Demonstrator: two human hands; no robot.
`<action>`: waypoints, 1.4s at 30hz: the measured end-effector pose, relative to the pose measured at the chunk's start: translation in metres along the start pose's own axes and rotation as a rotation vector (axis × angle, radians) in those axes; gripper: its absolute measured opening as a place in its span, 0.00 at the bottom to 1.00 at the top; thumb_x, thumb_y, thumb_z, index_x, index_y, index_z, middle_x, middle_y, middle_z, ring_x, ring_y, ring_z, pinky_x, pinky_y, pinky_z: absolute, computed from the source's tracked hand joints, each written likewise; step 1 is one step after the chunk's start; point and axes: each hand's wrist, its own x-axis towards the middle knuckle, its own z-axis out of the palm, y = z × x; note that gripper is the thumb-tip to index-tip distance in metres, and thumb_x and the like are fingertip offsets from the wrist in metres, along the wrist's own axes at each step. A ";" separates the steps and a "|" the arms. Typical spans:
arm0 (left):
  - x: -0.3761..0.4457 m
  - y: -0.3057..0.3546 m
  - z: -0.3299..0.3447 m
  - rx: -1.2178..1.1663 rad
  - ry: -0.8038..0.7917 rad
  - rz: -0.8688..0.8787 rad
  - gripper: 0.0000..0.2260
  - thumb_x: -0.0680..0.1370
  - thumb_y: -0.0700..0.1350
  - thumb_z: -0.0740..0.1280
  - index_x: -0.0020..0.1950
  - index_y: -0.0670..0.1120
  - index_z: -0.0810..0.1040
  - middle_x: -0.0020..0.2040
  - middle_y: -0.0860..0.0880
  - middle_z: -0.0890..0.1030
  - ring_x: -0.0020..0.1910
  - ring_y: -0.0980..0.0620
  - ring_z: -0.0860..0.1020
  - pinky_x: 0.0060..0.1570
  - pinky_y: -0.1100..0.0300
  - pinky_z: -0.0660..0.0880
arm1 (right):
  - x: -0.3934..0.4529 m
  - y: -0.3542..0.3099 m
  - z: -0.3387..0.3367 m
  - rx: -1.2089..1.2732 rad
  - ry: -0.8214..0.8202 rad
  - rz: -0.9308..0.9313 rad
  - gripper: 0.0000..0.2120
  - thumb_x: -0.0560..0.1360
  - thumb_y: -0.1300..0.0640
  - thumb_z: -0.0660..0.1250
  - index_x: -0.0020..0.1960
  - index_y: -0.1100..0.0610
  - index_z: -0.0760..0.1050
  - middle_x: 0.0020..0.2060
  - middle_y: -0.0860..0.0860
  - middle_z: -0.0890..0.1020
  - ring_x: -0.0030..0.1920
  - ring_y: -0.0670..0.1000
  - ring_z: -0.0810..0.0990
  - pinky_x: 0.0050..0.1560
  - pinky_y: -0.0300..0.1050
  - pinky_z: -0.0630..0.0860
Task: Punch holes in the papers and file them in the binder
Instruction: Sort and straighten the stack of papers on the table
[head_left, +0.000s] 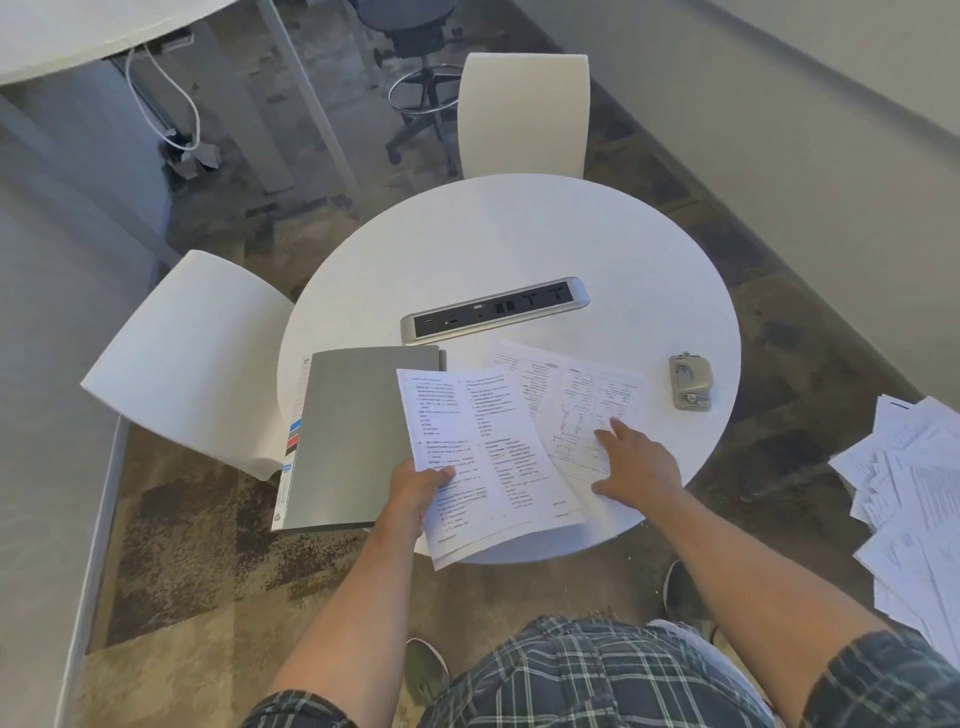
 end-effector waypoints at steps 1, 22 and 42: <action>0.000 -0.002 -0.001 0.005 0.006 -0.003 0.14 0.77 0.33 0.73 0.63 0.38 0.81 0.56 0.40 0.84 0.48 0.41 0.83 0.46 0.53 0.80 | 0.000 0.001 0.002 -0.051 -0.023 -0.001 0.40 0.73 0.41 0.71 0.80 0.49 0.60 0.82 0.49 0.59 0.74 0.53 0.70 0.64 0.52 0.76; 0.001 0.000 -0.004 -0.011 -0.032 0.000 0.12 0.78 0.36 0.73 0.61 0.41 0.81 0.54 0.42 0.86 0.46 0.44 0.84 0.43 0.53 0.81 | -0.011 -0.012 0.012 -0.345 0.062 -0.156 0.18 0.81 0.64 0.58 0.70 0.58 0.67 0.62 0.58 0.79 0.49 0.57 0.83 0.45 0.49 0.81; 0.004 0.004 -0.002 0.006 -0.038 -0.001 0.12 0.76 0.32 0.73 0.59 0.41 0.81 0.53 0.42 0.86 0.51 0.40 0.84 0.53 0.46 0.81 | -0.005 -0.040 -0.041 0.160 0.478 0.121 0.16 0.80 0.60 0.60 0.67 0.54 0.71 0.42 0.51 0.84 0.31 0.54 0.74 0.27 0.39 0.61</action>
